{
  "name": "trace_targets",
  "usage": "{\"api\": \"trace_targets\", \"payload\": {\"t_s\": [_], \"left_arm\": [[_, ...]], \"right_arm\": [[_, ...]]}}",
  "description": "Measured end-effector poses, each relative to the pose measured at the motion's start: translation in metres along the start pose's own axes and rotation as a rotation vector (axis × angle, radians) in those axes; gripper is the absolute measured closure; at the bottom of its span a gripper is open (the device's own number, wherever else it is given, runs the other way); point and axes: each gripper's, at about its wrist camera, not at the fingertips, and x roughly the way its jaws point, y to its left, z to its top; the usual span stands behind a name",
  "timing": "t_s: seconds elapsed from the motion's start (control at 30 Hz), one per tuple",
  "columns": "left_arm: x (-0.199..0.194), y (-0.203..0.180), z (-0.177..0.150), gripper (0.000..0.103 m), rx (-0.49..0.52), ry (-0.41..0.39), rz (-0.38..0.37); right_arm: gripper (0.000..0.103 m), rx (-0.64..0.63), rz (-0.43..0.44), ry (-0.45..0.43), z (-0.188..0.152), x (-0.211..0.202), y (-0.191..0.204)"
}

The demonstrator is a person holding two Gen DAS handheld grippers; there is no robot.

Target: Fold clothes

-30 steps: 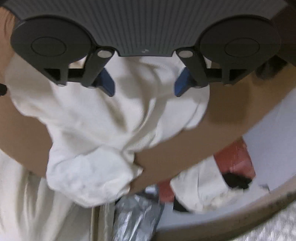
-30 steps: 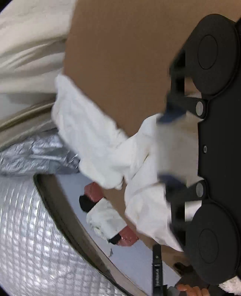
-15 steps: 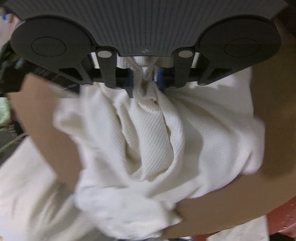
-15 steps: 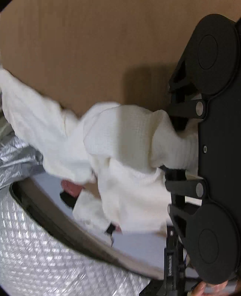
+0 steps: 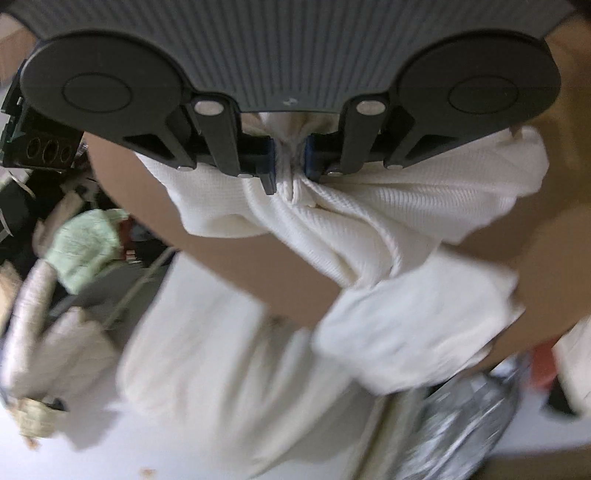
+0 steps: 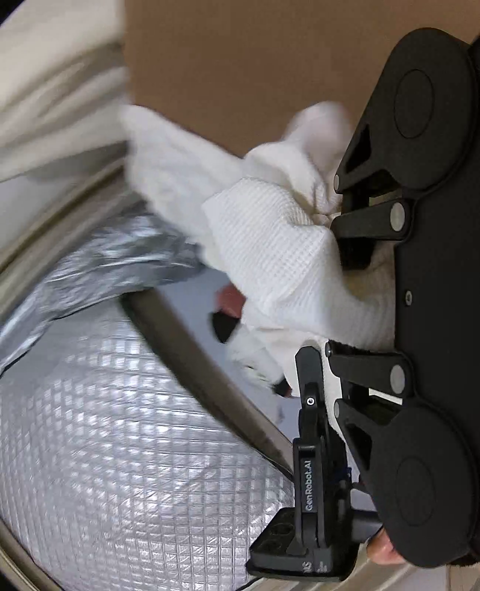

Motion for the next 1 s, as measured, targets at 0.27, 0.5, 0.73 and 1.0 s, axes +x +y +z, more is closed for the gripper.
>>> {"api": "trace_targets", "payload": {"t_s": [0.27,0.5,0.73,1.0], "left_arm": [[0.046,-0.083,0.064,0.091,0.120,-0.145,-0.151],[0.184,-0.054,0.034,0.056,0.117,0.000,0.086],[0.263,0.019,-0.045,0.056,-0.057,0.320,0.088],[0.242,0.001,-0.039,0.046,-0.006,0.241,0.051]], "right_arm": [[0.076,-0.222,-0.200,-0.362,0.077,-0.119,0.000],[0.035,-0.205,-0.835,-0.267,0.076,-0.145,-0.100],[0.035,0.020,-0.819,-0.107,-0.008,-0.132,-0.167],[0.034,0.275,-0.512,-0.095,-0.086,-0.101,-0.159]]}}
